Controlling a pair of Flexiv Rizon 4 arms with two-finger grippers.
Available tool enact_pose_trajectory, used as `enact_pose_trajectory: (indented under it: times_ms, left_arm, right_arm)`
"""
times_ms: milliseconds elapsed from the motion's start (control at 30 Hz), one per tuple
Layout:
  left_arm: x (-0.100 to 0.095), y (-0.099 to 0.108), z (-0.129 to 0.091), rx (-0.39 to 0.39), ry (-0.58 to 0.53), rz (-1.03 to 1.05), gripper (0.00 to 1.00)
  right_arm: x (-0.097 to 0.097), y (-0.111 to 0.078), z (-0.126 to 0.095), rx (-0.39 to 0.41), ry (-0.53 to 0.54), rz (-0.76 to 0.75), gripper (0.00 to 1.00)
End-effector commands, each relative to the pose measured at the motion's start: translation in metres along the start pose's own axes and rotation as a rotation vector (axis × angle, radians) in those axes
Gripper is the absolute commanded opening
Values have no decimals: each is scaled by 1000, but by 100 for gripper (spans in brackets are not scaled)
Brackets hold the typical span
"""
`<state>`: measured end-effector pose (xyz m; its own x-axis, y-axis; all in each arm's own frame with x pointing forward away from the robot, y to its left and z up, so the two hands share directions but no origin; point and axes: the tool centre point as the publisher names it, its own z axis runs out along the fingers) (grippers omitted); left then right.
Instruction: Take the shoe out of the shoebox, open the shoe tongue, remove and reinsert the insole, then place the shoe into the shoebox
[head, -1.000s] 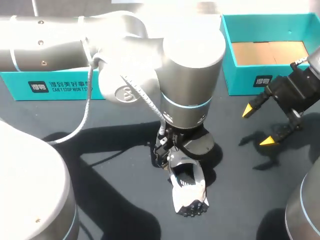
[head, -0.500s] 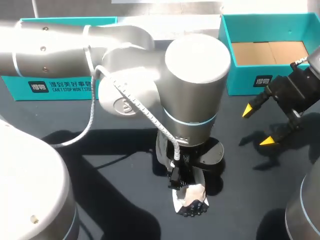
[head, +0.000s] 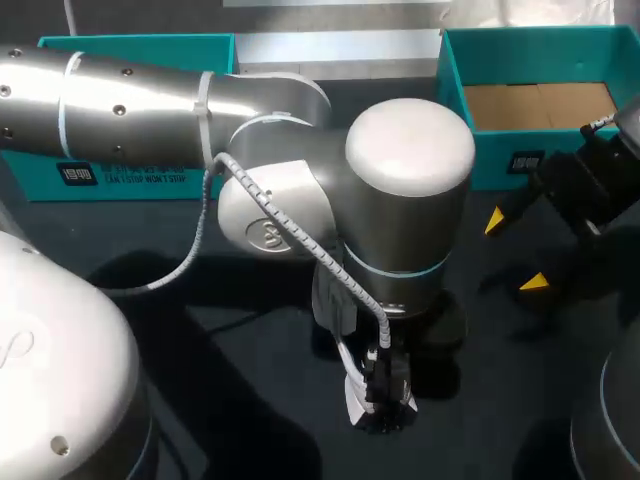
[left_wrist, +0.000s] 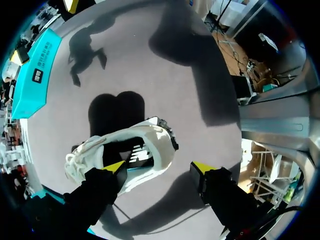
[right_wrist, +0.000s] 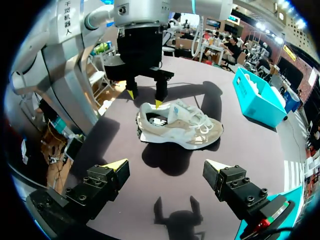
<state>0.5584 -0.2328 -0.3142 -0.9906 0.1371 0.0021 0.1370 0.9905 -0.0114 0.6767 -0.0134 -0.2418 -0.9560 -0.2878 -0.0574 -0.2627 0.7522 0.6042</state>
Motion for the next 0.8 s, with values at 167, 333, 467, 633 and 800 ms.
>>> enact_pose_trajectory:
  times_ms: [167,333,467,633,800]
  left_arm:
    - [7,-6,26,-3,11,-24,77]
    - [4,-5,42,9,10,-89,76]
    - [4,-6,50,32,-1,-119,76]
    - [9,-7,56,40,3,-139,76]
    - [12,-10,57,47,18,-135,85]
  right_arm:
    - [0,0,1,3,0,1,100]
    - [0,0,1,3,0,1,100]
    - [0,0,1,3,0,1,100]
    - [0,0,1,3,0,1,100]
    - [0,0,1,3,0,1,100]
